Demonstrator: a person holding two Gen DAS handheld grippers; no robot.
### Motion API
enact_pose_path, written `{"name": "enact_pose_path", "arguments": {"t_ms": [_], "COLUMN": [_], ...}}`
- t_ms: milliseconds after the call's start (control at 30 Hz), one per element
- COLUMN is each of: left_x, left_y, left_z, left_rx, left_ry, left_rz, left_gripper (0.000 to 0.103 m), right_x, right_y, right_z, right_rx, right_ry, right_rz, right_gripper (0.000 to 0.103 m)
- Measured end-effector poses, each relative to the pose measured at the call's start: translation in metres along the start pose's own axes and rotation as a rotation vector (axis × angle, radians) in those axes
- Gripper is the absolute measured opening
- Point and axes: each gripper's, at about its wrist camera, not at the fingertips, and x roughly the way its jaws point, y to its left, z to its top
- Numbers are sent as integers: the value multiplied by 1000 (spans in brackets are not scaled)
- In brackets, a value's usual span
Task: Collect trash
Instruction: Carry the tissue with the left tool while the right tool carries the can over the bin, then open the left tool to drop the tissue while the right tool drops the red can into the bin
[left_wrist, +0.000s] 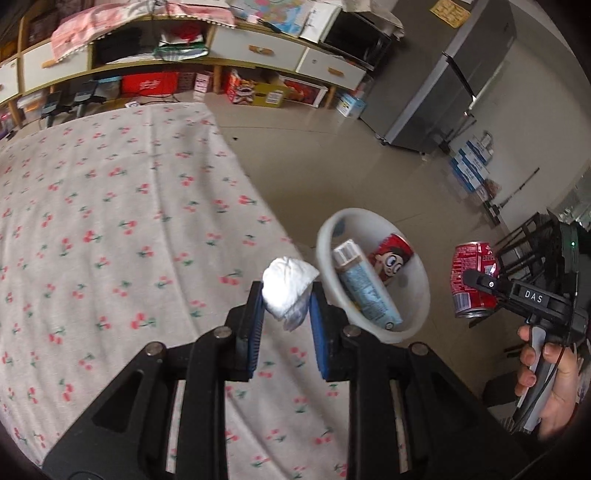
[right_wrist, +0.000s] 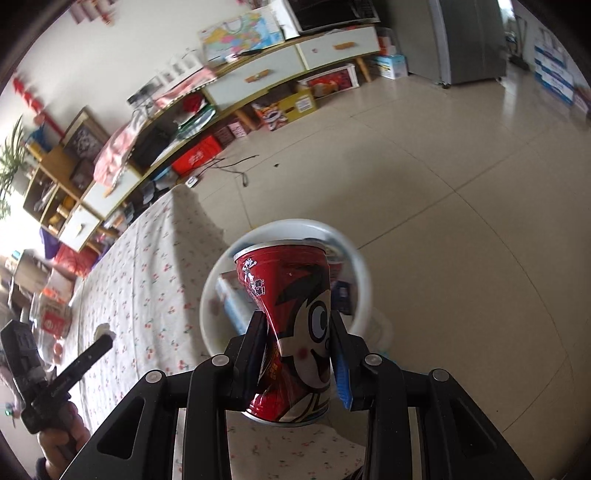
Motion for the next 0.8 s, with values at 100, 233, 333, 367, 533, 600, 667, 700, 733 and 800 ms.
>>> {"name": "enact_pose_path", "arguments": {"t_ms": [100,233,333,367,533,600,667,700,733,800], "left_x": [20,45,58,62,76,80,77,74,71,65], "left_y": [-32,-61,-73,-76,-82,-80,-76,-75,-72,-66], "left_z": [8,17,24,26,34,35,35,33,32,30], "left_rx": [59,117,153,162,190,184,165,156,148,136], "left_ry": [20,36,38,35,35,53,46,39,36,38], "left_rz": [-22,-43,-44,-48,-71,-74,-52,-53,-60,-52], "left_gripper": [26,26,26,27,30,45,63,65,67,69], "right_x": [1,6,10,12,17,19,22,23,22,25], "right_y": [-14,-19,-21,-21,-19,-20,-19,-19,-20,-18], "right_z": [1,2,3,4,7,8,11,12,9,10], "right_rx": [23,24,23,25,32,37,41,43,44,45], "right_ry": [4,15,28,33,37,38,42,44,46,51], "right_rz": [1,1,2,3,3,1,-4,-7,-9,-14], "right_gripper": [34,34,34,34,34,34,34,34,34,34]}}
